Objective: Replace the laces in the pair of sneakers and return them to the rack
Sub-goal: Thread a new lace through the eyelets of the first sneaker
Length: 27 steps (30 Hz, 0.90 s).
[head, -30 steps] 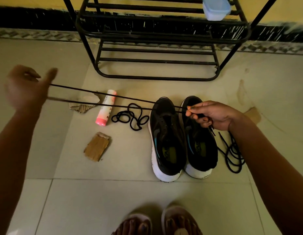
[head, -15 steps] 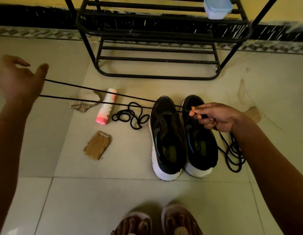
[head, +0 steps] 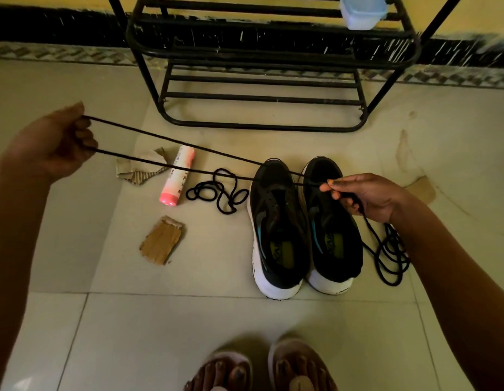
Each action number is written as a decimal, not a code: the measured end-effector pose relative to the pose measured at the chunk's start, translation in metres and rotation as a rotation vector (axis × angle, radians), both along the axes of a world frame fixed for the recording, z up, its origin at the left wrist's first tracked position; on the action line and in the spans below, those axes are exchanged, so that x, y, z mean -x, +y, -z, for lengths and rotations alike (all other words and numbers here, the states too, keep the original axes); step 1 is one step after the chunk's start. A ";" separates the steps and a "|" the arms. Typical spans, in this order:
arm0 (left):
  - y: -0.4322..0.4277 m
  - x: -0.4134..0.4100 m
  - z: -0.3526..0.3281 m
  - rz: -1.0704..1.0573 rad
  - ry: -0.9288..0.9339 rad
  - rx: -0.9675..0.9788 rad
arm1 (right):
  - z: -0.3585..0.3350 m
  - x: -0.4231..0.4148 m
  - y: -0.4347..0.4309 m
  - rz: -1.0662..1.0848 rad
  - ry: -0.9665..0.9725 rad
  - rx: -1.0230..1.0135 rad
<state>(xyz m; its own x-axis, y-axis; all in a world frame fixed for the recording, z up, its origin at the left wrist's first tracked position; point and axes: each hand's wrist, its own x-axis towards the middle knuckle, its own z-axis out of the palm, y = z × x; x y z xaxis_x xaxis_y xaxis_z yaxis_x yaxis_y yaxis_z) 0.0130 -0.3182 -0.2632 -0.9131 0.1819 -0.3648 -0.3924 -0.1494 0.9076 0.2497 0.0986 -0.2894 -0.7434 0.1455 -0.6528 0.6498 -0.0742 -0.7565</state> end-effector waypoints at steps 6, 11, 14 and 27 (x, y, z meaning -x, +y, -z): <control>-0.003 0.008 0.002 -0.262 -0.054 -0.215 | -0.008 0.001 -0.004 -0.028 0.008 -0.031; -0.005 0.006 0.008 -0.338 -0.030 -0.293 | -0.012 0.001 -0.005 -0.030 0.077 -0.048; -0.002 0.003 0.006 -0.307 0.020 -0.241 | -0.010 -0.001 -0.005 -0.004 0.129 -0.032; 0.004 -0.022 0.022 -0.202 0.248 0.465 | -0.020 -0.026 0.021 -0.384 -0.002 -0.228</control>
<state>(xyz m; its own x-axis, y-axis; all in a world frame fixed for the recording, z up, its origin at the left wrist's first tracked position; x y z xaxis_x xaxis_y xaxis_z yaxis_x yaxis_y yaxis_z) 0.0350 -0.3145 -0.2849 -0.9817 -0.1339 -0.1354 -0.1645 0.2380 0.9572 0.2762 0.1195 -0.2698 -0.7703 -0.0003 -0.6377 0.5994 0.3409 -0.7242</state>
